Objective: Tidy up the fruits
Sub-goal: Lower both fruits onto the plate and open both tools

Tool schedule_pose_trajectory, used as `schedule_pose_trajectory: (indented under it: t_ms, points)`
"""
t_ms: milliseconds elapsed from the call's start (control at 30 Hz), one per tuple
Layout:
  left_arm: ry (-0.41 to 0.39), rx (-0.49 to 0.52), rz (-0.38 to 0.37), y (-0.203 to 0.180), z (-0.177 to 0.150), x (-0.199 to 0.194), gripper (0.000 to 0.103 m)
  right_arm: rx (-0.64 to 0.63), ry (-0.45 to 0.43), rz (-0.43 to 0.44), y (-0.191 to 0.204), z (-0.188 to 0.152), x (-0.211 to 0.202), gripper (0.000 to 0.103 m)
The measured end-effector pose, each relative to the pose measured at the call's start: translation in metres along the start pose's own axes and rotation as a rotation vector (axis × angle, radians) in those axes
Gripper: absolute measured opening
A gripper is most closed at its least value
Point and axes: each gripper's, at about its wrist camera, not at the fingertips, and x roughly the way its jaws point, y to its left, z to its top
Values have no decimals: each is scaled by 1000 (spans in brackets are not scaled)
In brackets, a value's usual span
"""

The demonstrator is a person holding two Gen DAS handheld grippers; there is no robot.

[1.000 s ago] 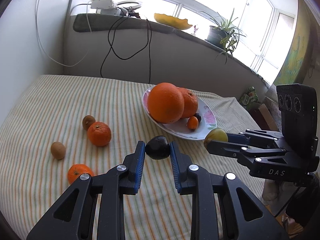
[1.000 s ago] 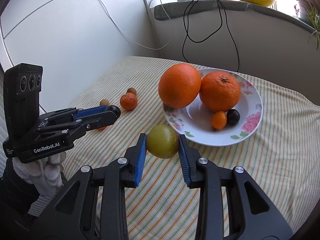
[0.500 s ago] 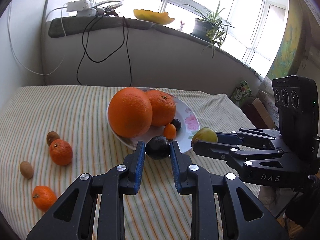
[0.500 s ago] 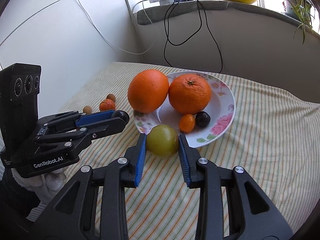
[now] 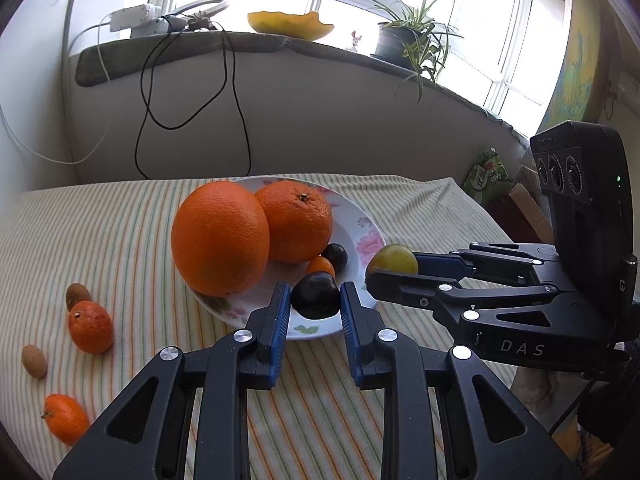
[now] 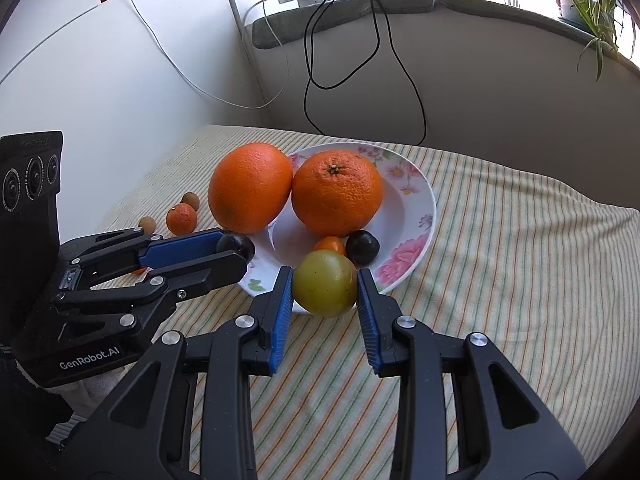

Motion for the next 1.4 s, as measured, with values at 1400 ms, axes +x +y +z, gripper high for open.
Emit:
schedule_pose_trajectory:
  t_ms: [1400]
  points:
    - [-1,18,40,-6,4,0,43,8,-34,-52,-17,11,2,55]
